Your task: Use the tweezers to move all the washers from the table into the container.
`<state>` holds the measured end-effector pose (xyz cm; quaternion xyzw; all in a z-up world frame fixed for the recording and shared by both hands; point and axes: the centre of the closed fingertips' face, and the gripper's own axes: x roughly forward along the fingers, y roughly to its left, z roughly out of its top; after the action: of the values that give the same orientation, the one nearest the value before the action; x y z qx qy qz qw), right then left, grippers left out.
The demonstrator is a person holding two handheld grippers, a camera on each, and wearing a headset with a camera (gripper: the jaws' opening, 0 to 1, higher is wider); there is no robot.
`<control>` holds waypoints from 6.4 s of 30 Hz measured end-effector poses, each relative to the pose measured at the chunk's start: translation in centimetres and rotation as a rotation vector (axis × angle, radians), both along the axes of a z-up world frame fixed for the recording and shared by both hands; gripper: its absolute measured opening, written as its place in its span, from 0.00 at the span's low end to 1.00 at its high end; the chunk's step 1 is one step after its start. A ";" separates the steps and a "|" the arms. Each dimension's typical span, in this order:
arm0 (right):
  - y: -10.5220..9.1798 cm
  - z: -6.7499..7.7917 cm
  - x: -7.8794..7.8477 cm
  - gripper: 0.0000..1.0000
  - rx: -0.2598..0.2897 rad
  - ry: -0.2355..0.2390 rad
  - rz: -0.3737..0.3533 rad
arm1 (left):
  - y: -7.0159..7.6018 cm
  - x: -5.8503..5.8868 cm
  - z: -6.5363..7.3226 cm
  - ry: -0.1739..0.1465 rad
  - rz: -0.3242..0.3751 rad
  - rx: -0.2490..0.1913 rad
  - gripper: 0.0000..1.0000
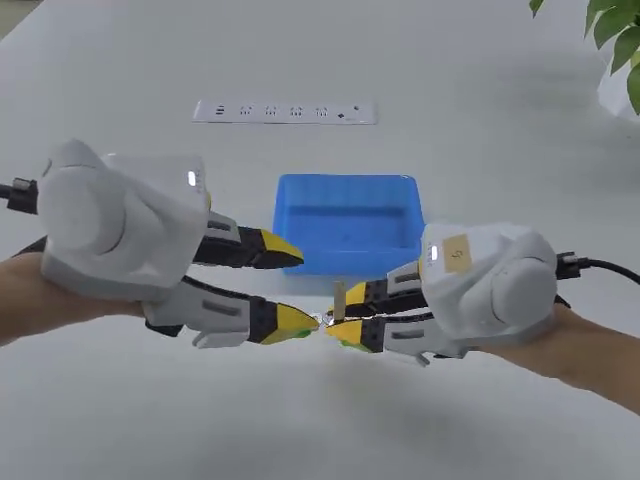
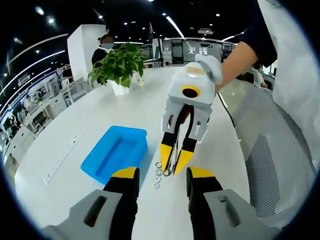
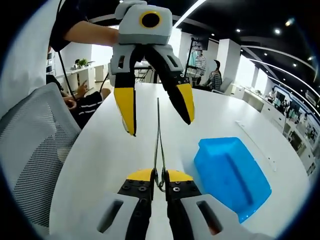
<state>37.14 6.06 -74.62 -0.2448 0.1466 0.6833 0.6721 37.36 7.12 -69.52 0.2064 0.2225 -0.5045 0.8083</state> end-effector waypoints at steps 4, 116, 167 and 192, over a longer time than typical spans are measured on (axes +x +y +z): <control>0.0 1.6 0.6 0.09 0.022 -0.007 -0.006 | 0.5 -0.4 0.6 0.000 0.028 -0.026 0.46; 1.9 2.2 10.6 0.08 0.039 0.029 -0.042 | -3.4 9.8 4.4 0.048 -0.120 -0.245 0.12; -0.5 4.8 8.3 0.33 0.109 0.009 -0.083 | -2.3 8.6 8.0 -0.123 -0.187 -0.204 0.05; -4.7 2.2 2.1 0.61 0.082 0.065 -0.134 | -2.4 0.5 2.8 -0.146 -0.137 -0.170 0.05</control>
<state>39.22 1.38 -72.44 -0.1845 0.1562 0.6498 0.7206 37.90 4.68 -66.69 0.1879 0.1050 -0.5591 0.8007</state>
